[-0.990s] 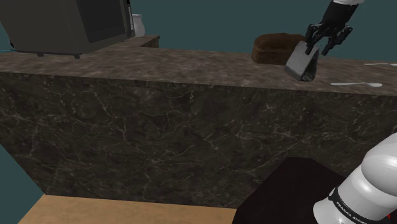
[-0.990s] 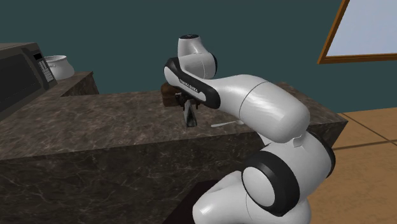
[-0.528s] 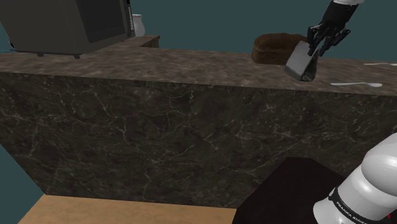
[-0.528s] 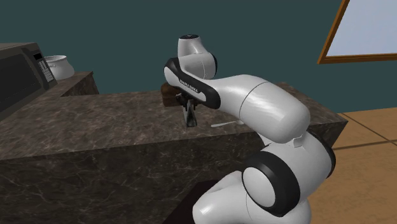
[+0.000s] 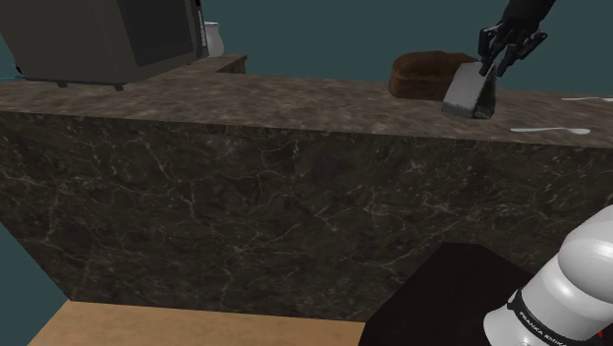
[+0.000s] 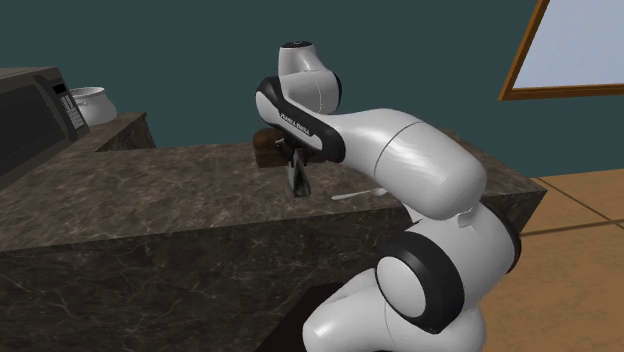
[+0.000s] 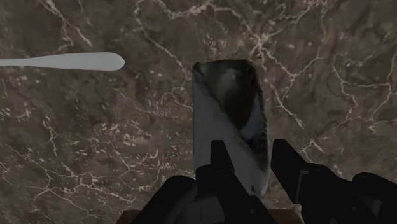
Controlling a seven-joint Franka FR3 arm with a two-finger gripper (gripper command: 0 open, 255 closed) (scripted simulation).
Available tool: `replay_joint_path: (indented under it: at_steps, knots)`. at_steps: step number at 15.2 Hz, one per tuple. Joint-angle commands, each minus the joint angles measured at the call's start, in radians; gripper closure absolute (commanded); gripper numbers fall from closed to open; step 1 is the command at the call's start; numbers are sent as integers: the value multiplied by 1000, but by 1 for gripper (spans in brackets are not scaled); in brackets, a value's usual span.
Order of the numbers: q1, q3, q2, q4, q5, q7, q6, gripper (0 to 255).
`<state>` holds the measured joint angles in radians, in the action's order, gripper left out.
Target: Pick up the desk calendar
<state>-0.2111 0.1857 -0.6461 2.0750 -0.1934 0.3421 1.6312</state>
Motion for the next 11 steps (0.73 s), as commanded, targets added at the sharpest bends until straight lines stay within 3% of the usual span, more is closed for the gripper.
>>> replay_joint_path:
  at_steps: [1,11]
  knots:
    - [1,-1,10,-36,2,-4,-26,255]
    - [6,-6,64,-192,12,-18,-127,255]
